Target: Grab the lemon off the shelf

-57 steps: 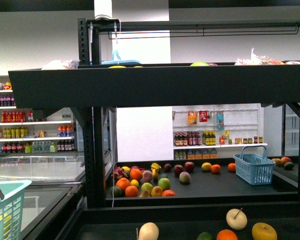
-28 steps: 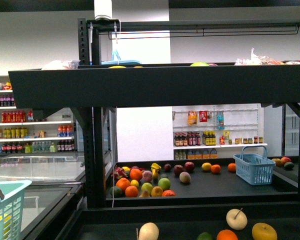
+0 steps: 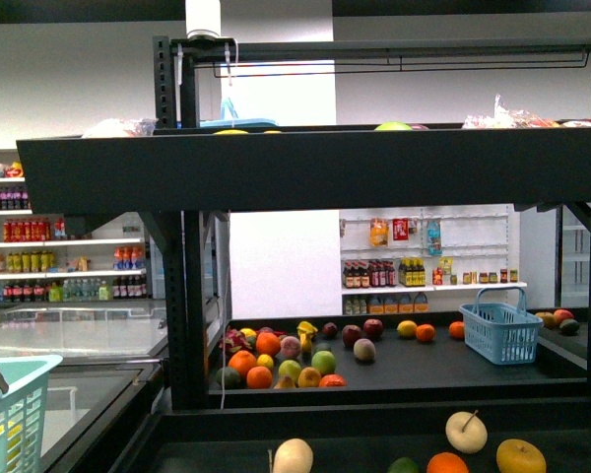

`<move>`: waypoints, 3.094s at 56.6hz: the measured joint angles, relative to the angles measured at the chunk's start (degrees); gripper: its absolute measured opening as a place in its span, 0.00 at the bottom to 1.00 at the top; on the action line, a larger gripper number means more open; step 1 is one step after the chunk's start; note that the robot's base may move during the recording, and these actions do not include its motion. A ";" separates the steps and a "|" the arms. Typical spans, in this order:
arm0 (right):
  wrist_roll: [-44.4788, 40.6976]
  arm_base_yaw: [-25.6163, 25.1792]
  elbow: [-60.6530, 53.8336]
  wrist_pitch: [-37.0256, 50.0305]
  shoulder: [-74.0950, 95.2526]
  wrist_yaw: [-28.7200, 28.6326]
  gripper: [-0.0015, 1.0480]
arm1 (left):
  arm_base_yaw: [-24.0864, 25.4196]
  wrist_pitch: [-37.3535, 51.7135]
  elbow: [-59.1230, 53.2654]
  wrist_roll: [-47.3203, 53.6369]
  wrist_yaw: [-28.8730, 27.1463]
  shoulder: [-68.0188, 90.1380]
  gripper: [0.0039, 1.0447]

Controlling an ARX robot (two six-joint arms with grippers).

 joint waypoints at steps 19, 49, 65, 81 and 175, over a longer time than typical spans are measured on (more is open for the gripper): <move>0.00 0.00 0.00 0.00 0.00 0.00 0.98 | 0.00 0.00 0.00 0.00 0.00 0.00 0.93; 0.00 0.00 0.00 0.00 0.00 0.00 0.98 | 0.00 0.00 0.00 0.00 0.00 0.00 0.93; 0.00 0.00 0.00 0.00 0.00 0.00 0.98 | 0.00 0.00 0.00 0.00 0.00 0.00 0.93; 0.02 0.00 0.00 0.00 0.00 0.00 0.98 | 0.00 0.00 0.00 0.00 0.00 0.00 0.93; 0.00 0.00 0.00 0.00 0.00 0.00 0.98 | 0.00 0.00 0.00 0.00 0.00 0.00 0.93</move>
